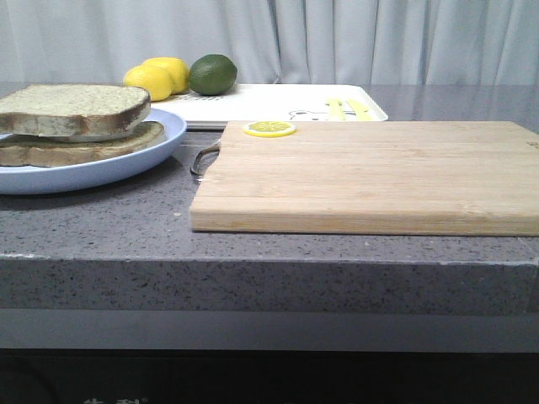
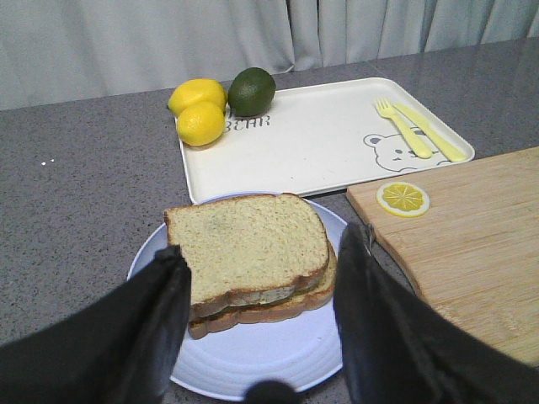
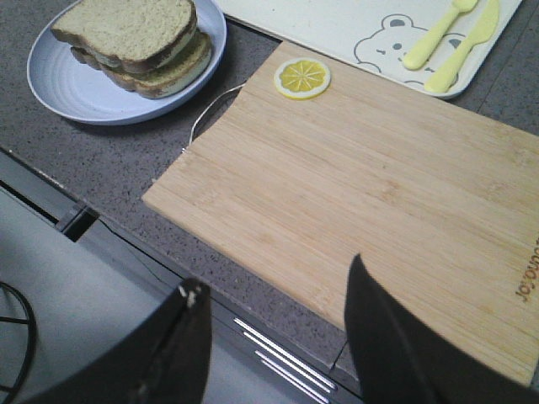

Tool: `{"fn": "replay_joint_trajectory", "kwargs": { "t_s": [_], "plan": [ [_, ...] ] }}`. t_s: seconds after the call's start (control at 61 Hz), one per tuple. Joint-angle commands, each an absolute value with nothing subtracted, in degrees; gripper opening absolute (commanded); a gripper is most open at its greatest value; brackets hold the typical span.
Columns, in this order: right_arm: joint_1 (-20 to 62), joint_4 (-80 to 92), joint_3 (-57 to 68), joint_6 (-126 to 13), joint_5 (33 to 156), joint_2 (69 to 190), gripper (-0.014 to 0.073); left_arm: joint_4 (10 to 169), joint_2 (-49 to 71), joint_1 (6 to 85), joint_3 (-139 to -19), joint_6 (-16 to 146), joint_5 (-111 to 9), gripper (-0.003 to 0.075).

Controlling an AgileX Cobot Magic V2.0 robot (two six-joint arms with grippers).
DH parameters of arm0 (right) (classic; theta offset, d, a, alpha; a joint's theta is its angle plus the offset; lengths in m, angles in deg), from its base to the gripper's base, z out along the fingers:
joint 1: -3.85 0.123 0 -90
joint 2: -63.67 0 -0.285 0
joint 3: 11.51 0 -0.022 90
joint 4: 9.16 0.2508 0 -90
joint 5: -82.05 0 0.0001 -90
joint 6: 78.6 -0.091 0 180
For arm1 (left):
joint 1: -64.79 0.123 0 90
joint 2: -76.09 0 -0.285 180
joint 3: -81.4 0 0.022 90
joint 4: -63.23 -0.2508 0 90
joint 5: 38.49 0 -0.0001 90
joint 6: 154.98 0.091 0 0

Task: Place bread and move sandwich to tray

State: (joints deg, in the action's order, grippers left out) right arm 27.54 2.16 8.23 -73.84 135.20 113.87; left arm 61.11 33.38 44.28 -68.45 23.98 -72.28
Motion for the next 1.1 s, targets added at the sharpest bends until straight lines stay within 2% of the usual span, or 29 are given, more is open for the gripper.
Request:
{"fn": "replay_joint_trajectory", "kwargs": {
  "t_s": [0.0,0.328,0.541,0.704,0.852,1.081],
  "plan": [
    [27.3,2.1,10.0,-73.8,128.8,109.8,0.0394,61.0,33.0,43.9,-70.2,24.0,-67.8,0.0388],
    [27.3,2.0,13.6,-73.8,128.4,104.9,0.0394,58.5,33.0,43.9,-70.2,23.6,-70.6,0.0388],
    [27.3,2.0,13.6,-73.8,128.4,104.9,0.0394,47.7,27.8,46.3,-75.2,15.9,-80.2,0.0388],
    [27.3,2.0,13.6,-73.8,128.4,104.9,0.0394,47.0,16.3,52.6,-81.9,15.8,-91.6,0.0388],
    [27.3,2.0,13.6,-73.8,128.4,104.9,0.0394,50.2,5.7,59.7,-87.3,18.2,-96.8,0.0388],
    [27.3,2.0,13.6,-73.8,128.4,104.9,0.0394,74.6,-8.8,72.9,-94.9,33.0,-97.8,0.0388]
  ]
}}
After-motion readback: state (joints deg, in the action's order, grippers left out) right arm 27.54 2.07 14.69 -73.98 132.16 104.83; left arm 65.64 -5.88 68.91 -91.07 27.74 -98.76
